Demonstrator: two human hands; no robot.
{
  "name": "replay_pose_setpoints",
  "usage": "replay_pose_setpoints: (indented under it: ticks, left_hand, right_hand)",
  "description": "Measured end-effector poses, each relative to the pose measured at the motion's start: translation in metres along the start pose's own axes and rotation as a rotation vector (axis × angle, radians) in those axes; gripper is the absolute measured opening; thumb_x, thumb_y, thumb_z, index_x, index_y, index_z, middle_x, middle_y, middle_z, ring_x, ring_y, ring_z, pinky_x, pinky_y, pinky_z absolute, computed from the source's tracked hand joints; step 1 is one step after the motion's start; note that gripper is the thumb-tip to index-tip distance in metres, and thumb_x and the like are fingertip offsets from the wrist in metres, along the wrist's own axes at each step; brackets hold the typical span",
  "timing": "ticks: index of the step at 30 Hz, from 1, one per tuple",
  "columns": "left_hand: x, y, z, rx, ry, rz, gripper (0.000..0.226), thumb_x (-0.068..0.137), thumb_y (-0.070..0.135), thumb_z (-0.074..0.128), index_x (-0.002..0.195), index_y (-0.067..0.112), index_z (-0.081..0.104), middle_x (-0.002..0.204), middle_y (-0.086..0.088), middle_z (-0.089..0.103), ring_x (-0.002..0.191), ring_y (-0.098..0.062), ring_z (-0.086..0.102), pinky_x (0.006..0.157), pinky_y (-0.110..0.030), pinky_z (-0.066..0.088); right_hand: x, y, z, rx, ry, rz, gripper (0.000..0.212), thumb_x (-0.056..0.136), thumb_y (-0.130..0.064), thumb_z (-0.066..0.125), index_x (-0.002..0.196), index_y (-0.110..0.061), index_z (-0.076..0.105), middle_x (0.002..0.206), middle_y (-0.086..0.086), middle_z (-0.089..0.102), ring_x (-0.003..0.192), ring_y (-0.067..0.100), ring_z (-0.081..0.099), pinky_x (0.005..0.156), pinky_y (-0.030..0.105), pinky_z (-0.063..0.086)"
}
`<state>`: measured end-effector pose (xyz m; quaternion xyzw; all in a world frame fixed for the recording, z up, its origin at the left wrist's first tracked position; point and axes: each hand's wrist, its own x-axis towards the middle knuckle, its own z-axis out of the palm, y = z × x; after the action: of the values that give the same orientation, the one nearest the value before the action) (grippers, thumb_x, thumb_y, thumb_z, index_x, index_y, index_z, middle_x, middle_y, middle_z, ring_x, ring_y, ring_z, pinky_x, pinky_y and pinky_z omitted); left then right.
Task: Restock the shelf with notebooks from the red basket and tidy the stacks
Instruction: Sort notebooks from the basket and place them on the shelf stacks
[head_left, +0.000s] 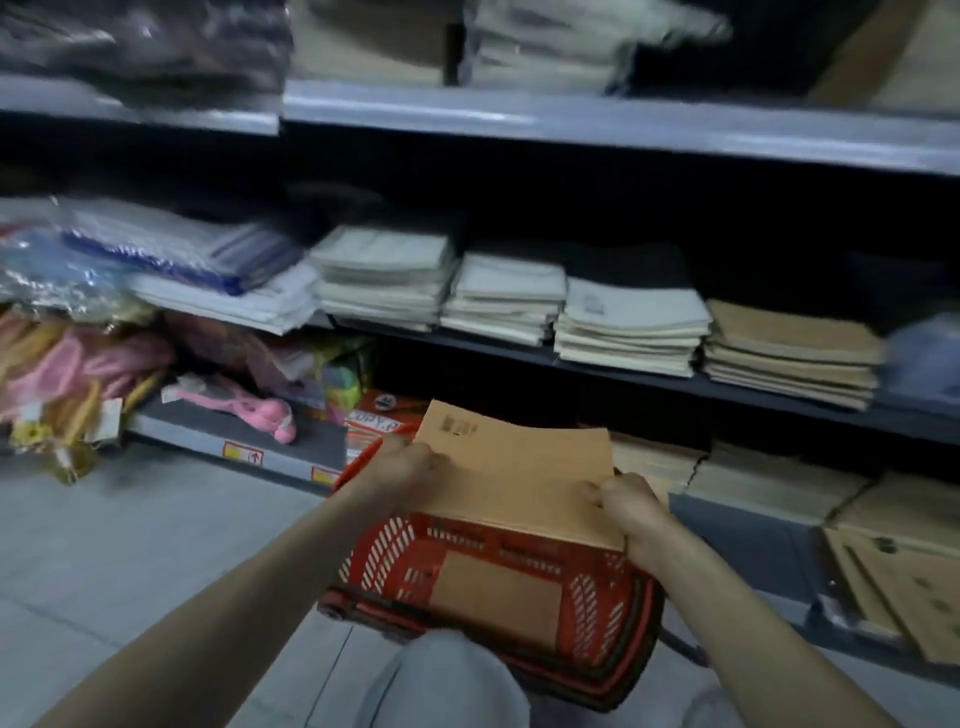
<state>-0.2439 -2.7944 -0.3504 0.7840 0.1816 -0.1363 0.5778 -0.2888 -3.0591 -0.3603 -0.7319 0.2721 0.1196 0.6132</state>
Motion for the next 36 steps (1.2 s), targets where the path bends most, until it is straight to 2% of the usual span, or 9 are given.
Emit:
replay_pose_setpoints:
  ticks: [4, 8, 11, 17, 21, 24, 28, 32, 36]
  left_hand:
    - [-0.041, 0.038, -0.01, -0.121, -0.024, 0.03, 0.062, 0.062, 0.028, 0.08, 0.116, 0.002, 0.063, 0.108, -0.02, 0.073, 0.094, -0.037, 0.073, 0.086, -0.053, 0.061]
    - [-0.083, 0.091, -0.002, -0.219, -0.097, 0.047, 0.03, 0.085, 0.013, 0.067, 0.111, -0.002, 0.068, 0.106, -0.026, 0.074, 0.101, -0.045, 0.071, 0.086, -0.06, 0.057]
    - [-0.097, 0.128, 0.03, -0.379, -0.168, 0.088, 0.025, 0.094, 0.005, 0.06, 0.116, -0.004, 0.067, 0.102, -0.022, 0.072, 0.088, -0.036, 0.07, 0.066, -0.042, 0.061]
    - [-0.134, 0.189, 0.135, -0.638, -0.437, 0.144, 0.022, 0.098, 0.007, 0.057, 0.118, -0.002, 0.061, 0.094, -0.02, 0.069, 0.085, -0.032, 0.067, 0.085, -0.044, 0.059]
    - [-0.153, 0.202, 0.211, -0.265, -0.649, 0.221, 0.027, 0.098, 0.02, 0.063, 0.122, 0.007, 0.063, 0.088, -0.013, 0.075, 0.075, -0.028, 0.07, 0.069, -0.036, 0.06]
    - [-0.144, 0.206, 0.246, -0.005, -0.648, 0.269, 0.033, 0.096, 0.019, 0.062, 0.127, 0.01, 0.056, 0.097, -0.019, 0.075, 0.059, -0.027, 0.07, 0.06, -0.035, 0.059]
    - [-0.117, 0.228, 0.254, 0.04, -0.589, 0.341, 0.023, 0.102, 0.006, 0.053, 0.124, 0.0, 0.057, 0.069, -0.01, 0.066, 0.044, -0.02, 0.055, 0.04, -0.024, 0.044]
    - [-0.065, 0.25, 0.259, 0.291, -0.366, 0.541, 0.032, 0.089, 0.014, 0.048, 0.113, 0.009, 0.067, 0.083, -0.01, 0.072, 0.058, -0.024, 0.062, 0.052, -0.031, 0.051]
    - [-0.029, 0.252, 0.261, 0.482, -0.311, 0.588, 0.031, 0.09, 0.022, 0.046, 0.106, 0.011, 0.07, 0.074, -0.007, 0.073, 0.065, -0.021, 0.067, 0.066, -0.036, 0.06]
  right_hand:
    - [-0.053, -0.038, -0.034, 0.036, 0.043, -0.149, 0.02, 0.102, -0.019, 0.058, 0.119, -0.013, 0.066, 0.113, 0.009, 0.073, 0.103, 0.03, 0.068, 0.094, 0.043, 0.056]
    - [-0.091, -0.055, -0.076, 0.144, 0.159, -0.265, 0.018, 0.101, -0.012, 0.06, 0.119, -0.014, 0.064, 0.113, 0.007, 0.071, 0.104, 0.027, 0.065, 0.091, 0.038, 0.052]
    - [-0.109, -0.055, -0.109, 0.284, 0.275, -0.295, 0.017, 0.102, -0.011, 0.059, 0.118, -0.015, 0.063, 0.113, 0.008, 0.07, 0.105, 0.029, 0.063, 0.103, 0.046, 0.049]
    - [-0.107, -0.056, -0.173, 0.725, 0.433, -0.275, 0.024, 0.103, -0.005, 0.053, 0.127, -0.005, 0.057, 0.099, 0.006, 0.062, 0.08, 0.021, 0.056, 0.073, 0.033, 0.045]
    - [-0.081, -0.072, -0.188, 0.905, 0.416, -0.271, 0.04, 0.097, 0.008, 0.051, 0.136, -0.002, 0.052, 0.119, 0.018, 0.066, 0.088, 0.032, 0.063, 0.067, 0.038, 0.053]
    - [-0.058, -0.085, -0.191, 0.99, 0.412, -0.288, 0.043, 0.093, 0.014, 0.049, 0.131, -0.006, 0.05, 0.117, 0.023, 0.067, 0.09, 0.035, 0.065, 0.068, 0.044, 0.055]
    - [-0.033, -0.093, -0.197, 1.053, 0.29, -0.292, 0.049, 0.088, 0.012, 0.062, 0.128, -0.014, 0.053, 0.114, 0.016, 0.073, 0.101, 0.037, 0.071, 0.077, 0.045, 0.061]
    - [-0.004, -0.096, -0.221, 1.047, 0.301, -0.285, 0.041, 0.089, -0.002, 0.073, 0.129, -0.008, 0.063, 0.106, 0.011, 0.073, 0.084, 0.025, 0.068, 0.064, 0.032, 0.056]
    - [0.025, -0.098, -0.243, 0.93, 0.35, -0.349, 0.039, 0.095, -0.006, 0.069, 0.133, -0.005, 0.062, 0.119, 0.015, 0.074, 0.11, 0.029, 0.071, 0.093, 0.04, 0.055]
